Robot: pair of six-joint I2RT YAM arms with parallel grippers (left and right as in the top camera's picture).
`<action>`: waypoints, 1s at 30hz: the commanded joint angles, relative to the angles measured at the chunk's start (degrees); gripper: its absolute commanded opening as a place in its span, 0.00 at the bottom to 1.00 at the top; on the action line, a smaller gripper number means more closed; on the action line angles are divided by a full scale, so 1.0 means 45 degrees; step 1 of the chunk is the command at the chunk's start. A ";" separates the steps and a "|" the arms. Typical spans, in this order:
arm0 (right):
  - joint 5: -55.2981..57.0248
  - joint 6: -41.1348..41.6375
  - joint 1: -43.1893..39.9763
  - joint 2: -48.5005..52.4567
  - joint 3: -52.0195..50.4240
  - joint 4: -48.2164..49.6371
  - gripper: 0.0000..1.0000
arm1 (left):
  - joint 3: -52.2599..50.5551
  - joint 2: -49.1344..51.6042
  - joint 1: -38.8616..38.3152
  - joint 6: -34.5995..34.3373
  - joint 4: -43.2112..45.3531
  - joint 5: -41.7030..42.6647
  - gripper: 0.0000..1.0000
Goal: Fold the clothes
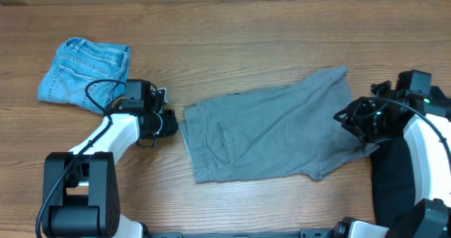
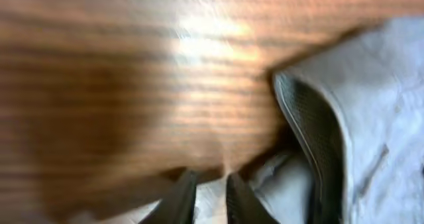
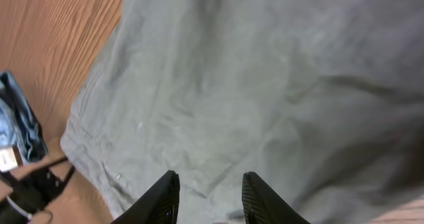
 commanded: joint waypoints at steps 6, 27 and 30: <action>0.0321 -0.0083 0.1127 -0.0160 0.0262 0.0005 0.39 | 0.2011 0.0136 0.2152 0.0733 -0.0646 0.1073 0.26; 0.0894 -0.0087 0.1175 -0.0160 0.0253 0.0000 0.48 | -0.0733 0.0379 -0.0481 -0.1341 -0.0199 0.3026 0.36; 0.0894 -0.0087 0.1175 -0.0160 0.0253 0.0015 0.48 | -0.0729 0.0379 -0.0393 -0.1341 0.0729 0.2069 0.15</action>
